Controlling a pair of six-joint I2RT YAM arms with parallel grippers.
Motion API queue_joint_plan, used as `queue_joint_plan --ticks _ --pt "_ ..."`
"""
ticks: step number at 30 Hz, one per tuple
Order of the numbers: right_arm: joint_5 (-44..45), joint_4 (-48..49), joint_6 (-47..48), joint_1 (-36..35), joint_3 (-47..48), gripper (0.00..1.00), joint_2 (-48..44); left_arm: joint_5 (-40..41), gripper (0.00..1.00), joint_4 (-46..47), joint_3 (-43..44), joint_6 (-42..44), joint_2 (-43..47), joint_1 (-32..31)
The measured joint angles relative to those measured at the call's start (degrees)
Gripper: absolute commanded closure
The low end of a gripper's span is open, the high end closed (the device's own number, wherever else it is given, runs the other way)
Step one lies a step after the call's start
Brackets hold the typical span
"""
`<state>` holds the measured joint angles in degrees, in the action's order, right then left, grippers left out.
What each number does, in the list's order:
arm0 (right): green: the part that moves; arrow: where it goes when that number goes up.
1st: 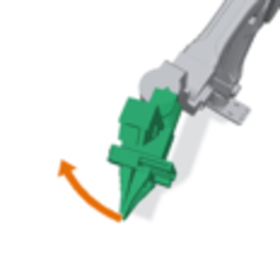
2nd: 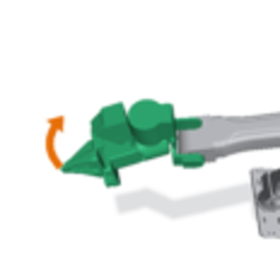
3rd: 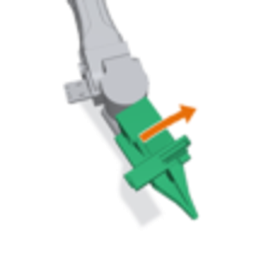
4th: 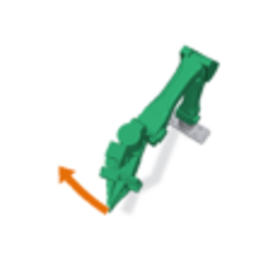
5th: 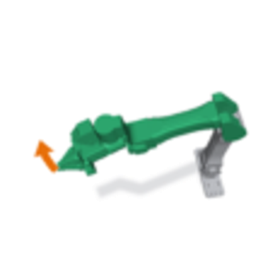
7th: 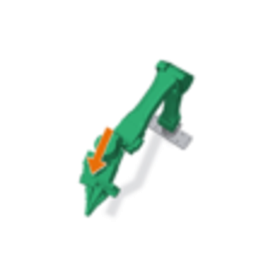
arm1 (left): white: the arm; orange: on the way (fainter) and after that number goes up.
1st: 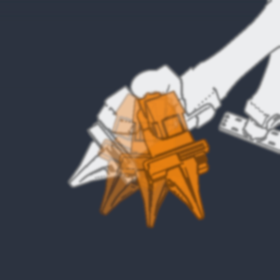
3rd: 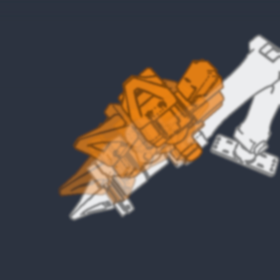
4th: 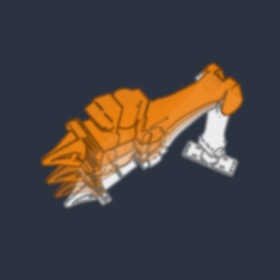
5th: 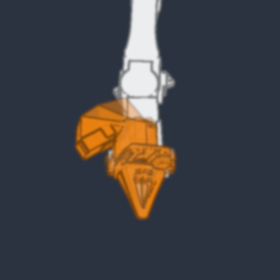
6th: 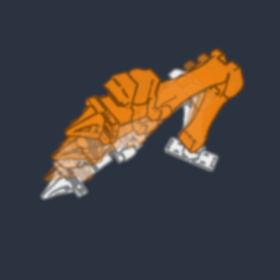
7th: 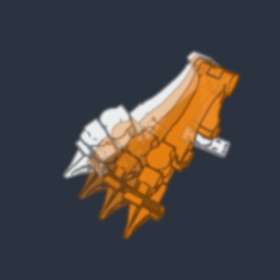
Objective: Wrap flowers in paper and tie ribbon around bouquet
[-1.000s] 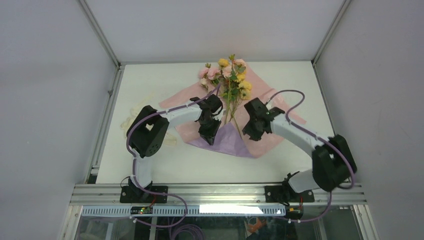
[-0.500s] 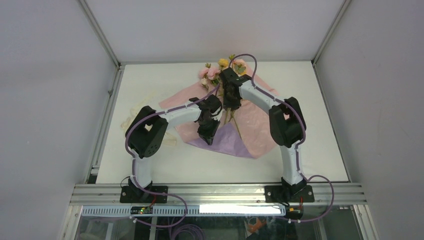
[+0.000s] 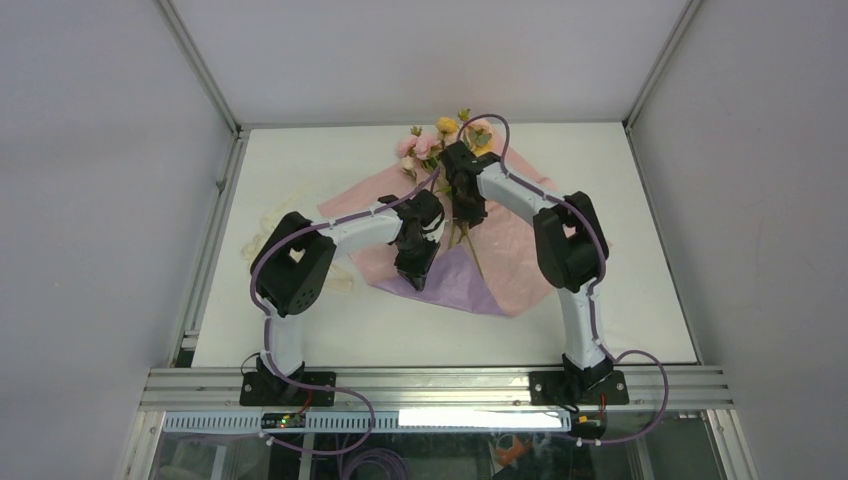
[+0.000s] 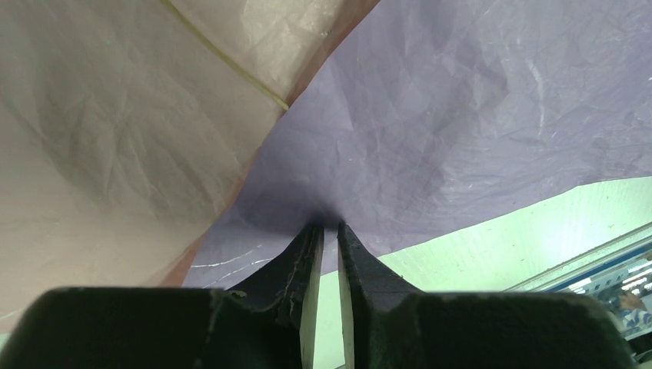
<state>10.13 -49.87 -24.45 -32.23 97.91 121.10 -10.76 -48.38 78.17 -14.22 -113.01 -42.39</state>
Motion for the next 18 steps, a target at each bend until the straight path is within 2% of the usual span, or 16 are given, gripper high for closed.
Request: queue_joint_plan --ticks 3,6,8,12,18 --pt "-0.50 0.87 -0.59 0.13 -0.59 0.78 0.76 0.00 0.83 0.00 0.00 0.00 0.00 0.00" --pt "-0.52 1.60 -1.99 0.39 -1.05 0.91 1.53 0.02 0.83 0.00 0.00 0.00 0.00 0.00" --pt "-0.37 1.75 -2.95 0.61 -1.20 0.96 1.55 0.02 0.83 0.00 0.00 0.00 0.00 0.00" --pt "0.98 3.58 -6.60 0.85 -2.69 1.00 1.01 0.02 0.83 0.00 0.00 0.00 0.00 0.00" --pt "2.34 5.44 -12.83 1.03 -4.48 1.00 -0.39 0.00 0.83 0.00 0.00 -0.02 0.00 0.00"
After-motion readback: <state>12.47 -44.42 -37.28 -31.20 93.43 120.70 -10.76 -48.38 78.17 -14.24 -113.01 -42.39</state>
